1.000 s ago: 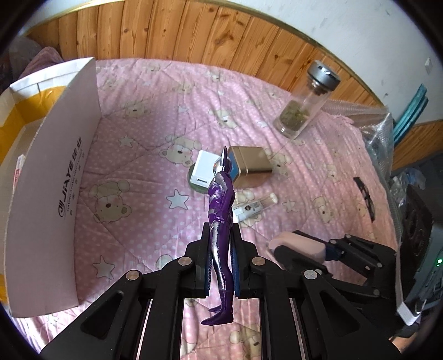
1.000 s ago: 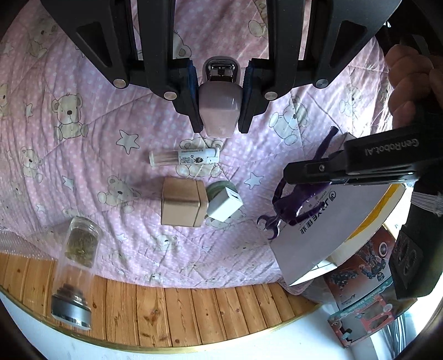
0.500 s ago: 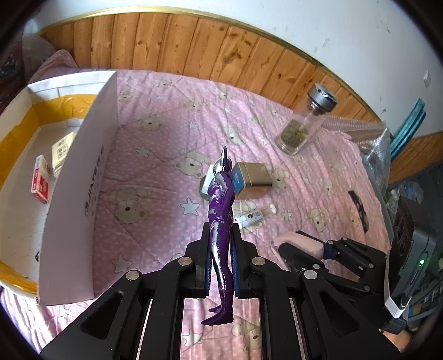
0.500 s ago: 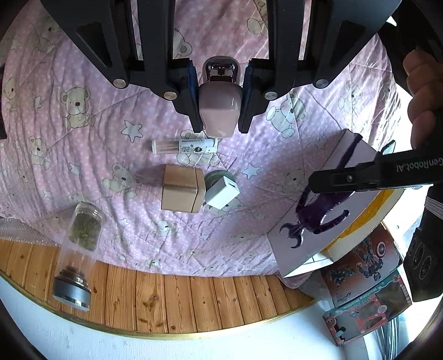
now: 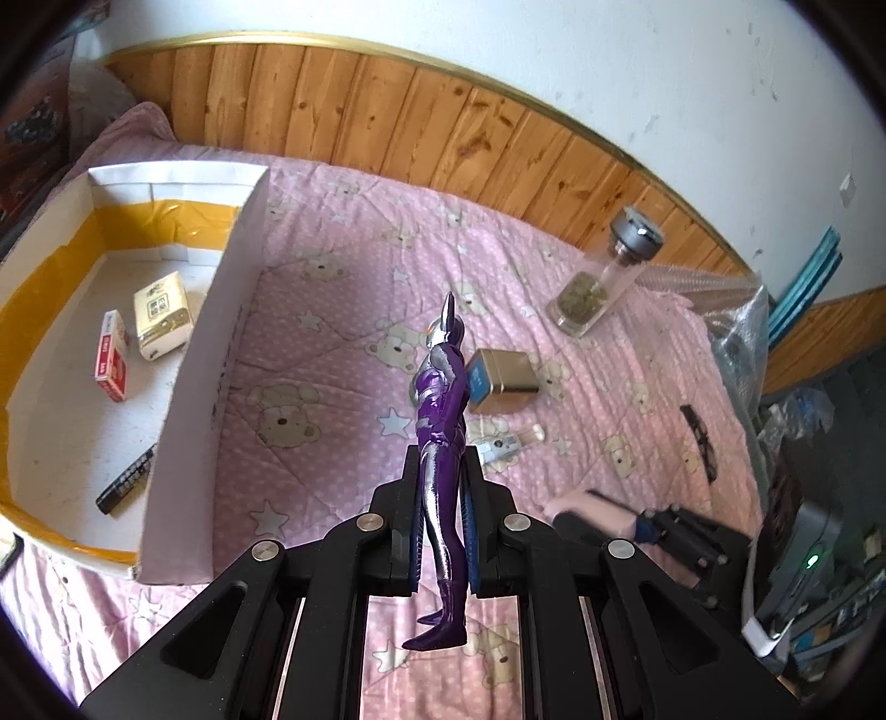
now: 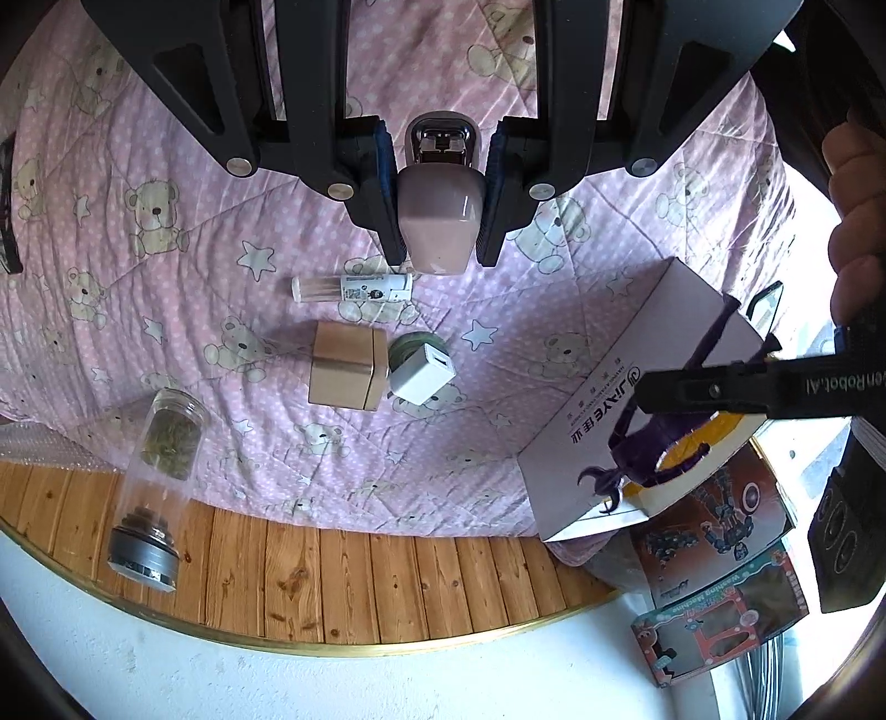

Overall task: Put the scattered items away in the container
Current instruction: 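Lift the figure and stapler and carry both toward the white box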

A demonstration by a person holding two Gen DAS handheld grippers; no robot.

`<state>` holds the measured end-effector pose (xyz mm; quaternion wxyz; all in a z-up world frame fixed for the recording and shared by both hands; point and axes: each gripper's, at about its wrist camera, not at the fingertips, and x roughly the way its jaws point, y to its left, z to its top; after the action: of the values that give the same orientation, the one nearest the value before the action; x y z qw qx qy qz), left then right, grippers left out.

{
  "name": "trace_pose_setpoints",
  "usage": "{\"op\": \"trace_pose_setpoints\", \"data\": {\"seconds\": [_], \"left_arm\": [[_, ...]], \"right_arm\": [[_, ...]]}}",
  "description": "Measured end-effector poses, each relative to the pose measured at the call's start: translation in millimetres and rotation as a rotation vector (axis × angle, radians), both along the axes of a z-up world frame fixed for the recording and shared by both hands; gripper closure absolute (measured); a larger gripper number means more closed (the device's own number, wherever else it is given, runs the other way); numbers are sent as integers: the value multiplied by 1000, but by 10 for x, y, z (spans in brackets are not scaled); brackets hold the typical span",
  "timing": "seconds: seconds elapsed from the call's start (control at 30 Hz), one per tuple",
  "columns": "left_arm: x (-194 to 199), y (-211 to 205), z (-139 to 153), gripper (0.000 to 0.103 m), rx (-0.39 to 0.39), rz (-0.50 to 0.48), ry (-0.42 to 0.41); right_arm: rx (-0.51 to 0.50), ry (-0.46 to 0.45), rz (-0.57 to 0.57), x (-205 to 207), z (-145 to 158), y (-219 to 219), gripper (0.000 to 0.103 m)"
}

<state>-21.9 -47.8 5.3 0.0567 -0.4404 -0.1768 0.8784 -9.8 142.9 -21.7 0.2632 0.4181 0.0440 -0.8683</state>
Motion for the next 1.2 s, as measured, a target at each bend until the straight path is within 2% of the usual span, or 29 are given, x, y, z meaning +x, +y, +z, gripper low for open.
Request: {"op": "trace_pose_setpoints", "data": {"seconds": [0.27, 0.53, 0.87, 1.2], "left_arm": [[83, -121, 227, 92, 37, 14, 49], [197, -346, 370, 92, 59, 45, 79], [413, -728, 489, 92, 75, 79, 113], [479, -1133, 490, 92, 82, 128, 121]], "right_arm": [[3, 39, 23, 279, 197, -170, 76], [-66, 60, 60, 515, 503, -478, 76], [-93, 104, 117, 614, 855, -944, 76], [-86, 106, 150, 614, 1022, -1264, 76]]}}
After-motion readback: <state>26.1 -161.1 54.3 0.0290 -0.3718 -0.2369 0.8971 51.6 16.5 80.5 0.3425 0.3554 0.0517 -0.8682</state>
